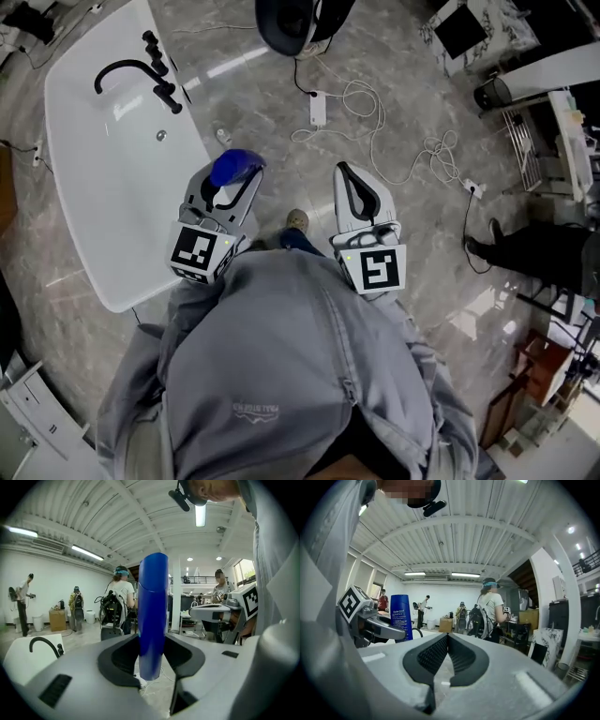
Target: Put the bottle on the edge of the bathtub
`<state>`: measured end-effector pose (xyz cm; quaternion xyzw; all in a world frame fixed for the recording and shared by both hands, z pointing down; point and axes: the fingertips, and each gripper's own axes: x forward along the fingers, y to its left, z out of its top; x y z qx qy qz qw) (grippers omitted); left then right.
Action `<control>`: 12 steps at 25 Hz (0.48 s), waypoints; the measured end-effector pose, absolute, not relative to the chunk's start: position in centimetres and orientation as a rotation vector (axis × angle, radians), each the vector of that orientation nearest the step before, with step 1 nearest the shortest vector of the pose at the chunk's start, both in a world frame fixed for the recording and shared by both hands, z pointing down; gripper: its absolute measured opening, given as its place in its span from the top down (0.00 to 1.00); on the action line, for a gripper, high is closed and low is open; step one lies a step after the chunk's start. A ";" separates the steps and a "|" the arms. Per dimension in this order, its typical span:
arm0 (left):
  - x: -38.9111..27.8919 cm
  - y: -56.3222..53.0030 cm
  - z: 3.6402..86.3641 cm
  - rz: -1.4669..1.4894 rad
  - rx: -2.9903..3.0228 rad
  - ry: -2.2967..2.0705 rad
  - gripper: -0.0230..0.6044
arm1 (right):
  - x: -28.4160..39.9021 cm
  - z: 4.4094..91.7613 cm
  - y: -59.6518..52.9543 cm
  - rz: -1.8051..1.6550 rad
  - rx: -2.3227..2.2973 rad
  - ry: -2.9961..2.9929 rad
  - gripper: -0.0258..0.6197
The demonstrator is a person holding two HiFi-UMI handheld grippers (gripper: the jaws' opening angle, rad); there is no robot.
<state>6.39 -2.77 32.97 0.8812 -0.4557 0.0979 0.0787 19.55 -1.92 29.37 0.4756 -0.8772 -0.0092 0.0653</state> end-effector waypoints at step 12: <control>6.8 -5.1 33.5 0.274 2.491 -1.605 0.71 | 19.9 30.9 -5.5 -0.033 1.161 -2.781 0.96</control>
